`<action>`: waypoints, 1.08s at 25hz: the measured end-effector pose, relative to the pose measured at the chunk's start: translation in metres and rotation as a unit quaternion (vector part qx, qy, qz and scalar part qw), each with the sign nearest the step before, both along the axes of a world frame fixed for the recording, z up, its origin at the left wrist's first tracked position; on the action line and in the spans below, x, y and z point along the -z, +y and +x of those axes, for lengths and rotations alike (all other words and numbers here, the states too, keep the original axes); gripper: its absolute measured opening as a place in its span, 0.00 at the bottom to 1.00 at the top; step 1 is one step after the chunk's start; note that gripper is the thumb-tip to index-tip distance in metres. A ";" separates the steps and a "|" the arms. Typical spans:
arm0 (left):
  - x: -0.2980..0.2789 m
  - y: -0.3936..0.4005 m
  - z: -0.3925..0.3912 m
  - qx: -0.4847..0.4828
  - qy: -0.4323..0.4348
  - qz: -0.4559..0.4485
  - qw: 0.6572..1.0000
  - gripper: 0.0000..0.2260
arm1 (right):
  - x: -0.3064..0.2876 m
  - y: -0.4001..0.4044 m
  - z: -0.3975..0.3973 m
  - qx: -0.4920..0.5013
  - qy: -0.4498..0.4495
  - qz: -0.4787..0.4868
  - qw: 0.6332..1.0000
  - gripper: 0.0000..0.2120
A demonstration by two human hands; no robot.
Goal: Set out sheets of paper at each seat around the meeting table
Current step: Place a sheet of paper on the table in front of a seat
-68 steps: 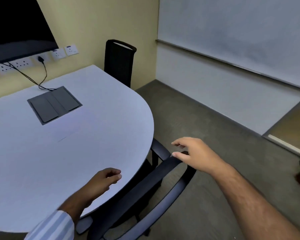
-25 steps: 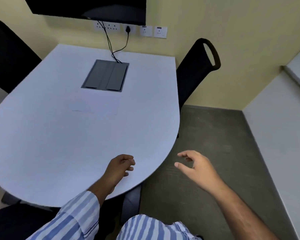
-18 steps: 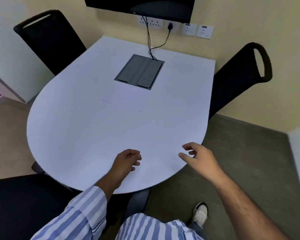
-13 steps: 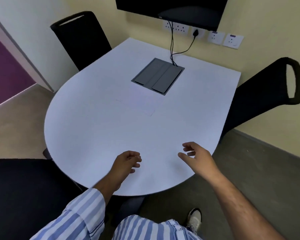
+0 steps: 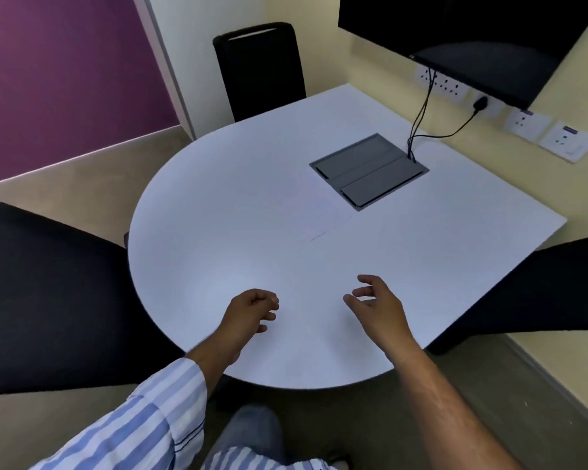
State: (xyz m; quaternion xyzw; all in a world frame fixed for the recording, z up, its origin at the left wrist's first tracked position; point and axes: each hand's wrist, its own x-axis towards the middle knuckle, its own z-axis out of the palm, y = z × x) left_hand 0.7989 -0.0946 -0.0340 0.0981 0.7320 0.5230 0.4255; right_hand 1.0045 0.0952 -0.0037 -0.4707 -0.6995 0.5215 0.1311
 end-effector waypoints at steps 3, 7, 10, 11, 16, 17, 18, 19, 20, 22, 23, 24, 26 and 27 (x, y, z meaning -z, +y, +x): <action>0.016 0.012 0.006 -0.026 0.012 -0.026 0.999 0.05 | 0.013 0.017 -0.007 0.001 -0.005 -0.003 1.000 0.22; 0.030 0.030 0.001 -0.043 -0.007 -0.049 0.998 0.06 | 0.023 0.029 -0.017 -0.001 -0.019 -0.025 1.000 0.19; 0.040 0.050 -0.016 -0.042 -0.042 -0.046 0.997 0.07 | 0.026 0.044 -0.027 0.000 -0.041 -0.008 0.999 0.14; 0.041 0.059 -0.022 -0.039 -0.057 -0.036 0.997 0.07 | 0.026 0.050 -0.031 0.006 -0.042 0.000 0.999 0.13; 0.047 0.086 -0.037 -0.027 -0.114 -0.038 0.992 0.08 | 0.018 0.074 -0.044 0.017 -0.054 0.022 0.998 0.08; 0.045 0.090 -0.039 -0.021 -0.110 -0.038 0.993 0.08 | 0.014 0.077 -0.048 0.013 -0.058 0.027 0.998 0.07; 0.045 0.094 -0.043 -0.021 -0.107 -0.042 0.993 0.07 | 0.012 0.083 -0.053 0.007 -0.061 0.033 0.998 0.07; 0.045 0.099 -0.046 -0.025 -0.108 -0.048 0.993 0.07 | 0.011 0.089 -0.057 0.004 -0.066 0.036 0.997 0.07; 0.046 0.104 -0.048 -0.028 -0.112 -0.048 0.992 0.07 | 0.011 0.096 -0.061 0.002 -0.071 0.036 0.997 0.07; 0.046 0.112 -0.049 -0.028 -0.122 -0.050 0.991 0.07 | 0.016 0.108 -0.069 -0.007 -0.080 0.041 0.996 0.07; 0.046 0.116 -0.050 -0.028 -0.123 -0.052 0.991 0.07 | 0.019 0.114 -0.074 -0.011 -0.083 0.044 0.996 0.07; 0.048 0.119 -0.051 -0.024 -0.120 -0.054 0.991 0.08 | 0.022 0.121 -0.079 -0.012 -0.084 0.045 0.995 0.06; 0.053 0.130 -0.049 -0.015 -0.111 -0.062 0.992 0.08 | 0.032 0.137 -0.088 -0.014 -0.088 0.048 0.995 0.05; 0.055 0.136 -0.047 -0.011 -0.107 -0.069 0.992 0.08 | 0.039 0.146 -0.091 -0.016 -0.092 0.050 0.994 0.05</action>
